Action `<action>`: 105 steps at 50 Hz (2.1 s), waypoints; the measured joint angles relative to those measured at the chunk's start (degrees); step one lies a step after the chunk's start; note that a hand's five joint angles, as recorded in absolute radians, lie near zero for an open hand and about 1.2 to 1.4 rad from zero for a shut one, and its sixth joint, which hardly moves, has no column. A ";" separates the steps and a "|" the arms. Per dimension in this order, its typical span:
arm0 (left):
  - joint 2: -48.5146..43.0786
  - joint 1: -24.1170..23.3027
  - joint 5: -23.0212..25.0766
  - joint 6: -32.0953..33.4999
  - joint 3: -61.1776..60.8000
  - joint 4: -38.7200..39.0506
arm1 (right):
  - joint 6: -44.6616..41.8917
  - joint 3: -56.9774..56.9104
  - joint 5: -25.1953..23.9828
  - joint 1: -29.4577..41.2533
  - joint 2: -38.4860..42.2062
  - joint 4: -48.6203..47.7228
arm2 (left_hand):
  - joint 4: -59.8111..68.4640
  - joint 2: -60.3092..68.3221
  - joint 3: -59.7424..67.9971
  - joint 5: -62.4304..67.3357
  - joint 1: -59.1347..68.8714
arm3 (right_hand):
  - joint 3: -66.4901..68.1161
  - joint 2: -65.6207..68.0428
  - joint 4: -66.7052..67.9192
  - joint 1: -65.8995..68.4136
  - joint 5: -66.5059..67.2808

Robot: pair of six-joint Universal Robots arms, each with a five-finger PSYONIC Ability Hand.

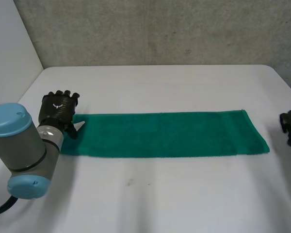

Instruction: Fold the towel.

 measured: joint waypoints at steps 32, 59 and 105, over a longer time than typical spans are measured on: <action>2.30 0.30 0.61 -6.93 -2.27 -0.02 | 6.86 6.80 -18.33 0.07 1.39 -4.81 | 0.00 0.00 0.00 0.00 0.00 | -6.68 -6.38 -6.90 -5.64 -9.98; 2.37 -0.05 0.61 -6.86 -2.89 -0.02 | 5.62 2.52 -1.10 -4.04 -0.23 -10.16 | 0.00 0.00 0.00 0.00 0.00 | 19.66 19.97 20.13 13.93 13.73; 2.88 -2.85 0.59 -6.87 -3.39 0.04 | -5.66 -19.40 -6.65 51.31 10.93 0.32 | -0.28 0.00 0.00 0.00 0.00 | -35.48 -34.37 -34.56 -29.11 -35.24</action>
